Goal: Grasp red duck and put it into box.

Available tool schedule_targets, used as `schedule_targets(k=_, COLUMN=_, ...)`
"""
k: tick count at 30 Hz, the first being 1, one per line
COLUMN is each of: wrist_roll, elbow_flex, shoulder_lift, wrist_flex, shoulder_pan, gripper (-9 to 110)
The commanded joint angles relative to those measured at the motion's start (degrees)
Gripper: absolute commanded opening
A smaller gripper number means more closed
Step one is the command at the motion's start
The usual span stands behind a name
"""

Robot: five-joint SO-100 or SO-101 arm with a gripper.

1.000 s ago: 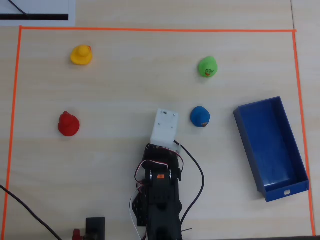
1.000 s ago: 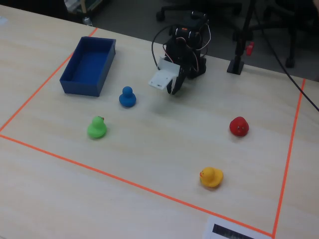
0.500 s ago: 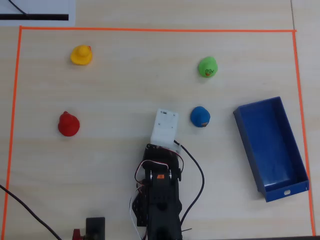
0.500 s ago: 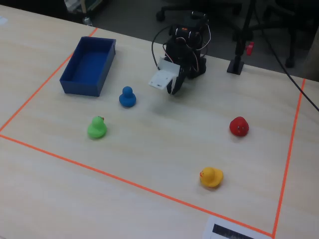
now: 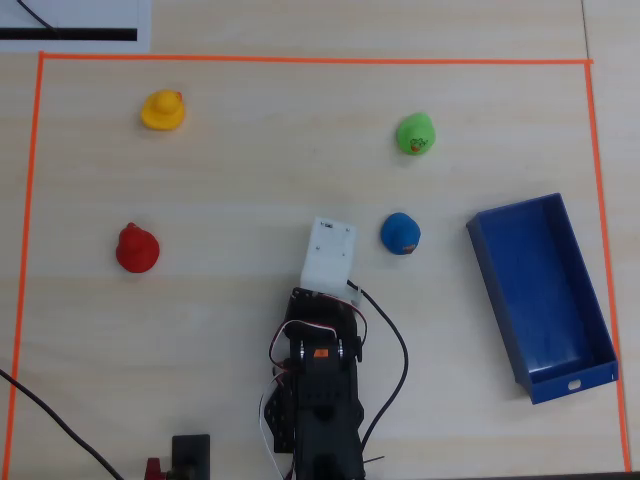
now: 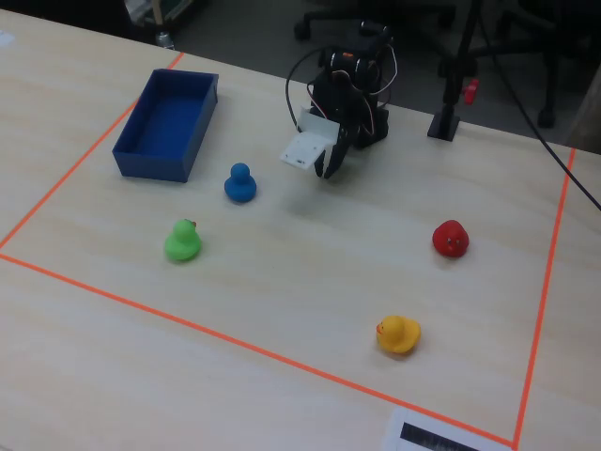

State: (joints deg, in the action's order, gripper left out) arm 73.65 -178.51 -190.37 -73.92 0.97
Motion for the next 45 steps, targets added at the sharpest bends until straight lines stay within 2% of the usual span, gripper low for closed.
schedule_targets(k=1, wrist_roll=0.4, elbow_flex=1.4, shoulder_lift=0.6, wrist_flex=3.2, shoulder_pan=-1.7, gripper=3)
schedule_targets(k=4, wrist_roll=-3.3, elbow_flex=8.1, shoulder_lift=0.6, wrist_flex=4.6, shoulder_pan=-3.3, gripper=14)
schedule_targets(k=7, wrist_roll=-6.9, elbow_flex=18.6, shoulder_lift=3.4, wrist_flex=3.3, shoulder_pan=-8.5, gripper=20)
schedule_targets(k=15, wrist_roll=-20.8, elbow_flex=50.0, shoulder_lift=40.3, wrist_flex=0.7, shoulder_pan=-24.3, gripper=21)
schedule_targets(k=20, wrist_roll=-25.0, elbow_flex=56.1, shoulder_lift=54.7, wrist_flex=1.2, shoulder_pan=-35.9, gripper=22)
schedule_targets(k=24, wrist_roll=-26.0, elbow_flex=54.8, shoulder_lift=63.4, wrist_flex=4.0, shoulder_pan=-41.8, gripper=24)
schedule_targets(k=29, wrist_roll=-26.3, elbow_flex=58.4, shoulder_lift=74.2, wrist_flex=10.6, shoulder_pan=-44.8, gripper=26)
schedule_targets(k=36, wrist_roll=-25.4, elbow_flex=78.2, shoulder_lift=94.8, wrist_flex=11.3, shoulder_pan=-45.5, gripper=28)
schedule_targets(k=45, wrist_roll=-27.0, elbow_flex=87.2, shoulder_lift=108.5, wrist_flex=12.1, shoulder_pan=-47.6, gripper=29)
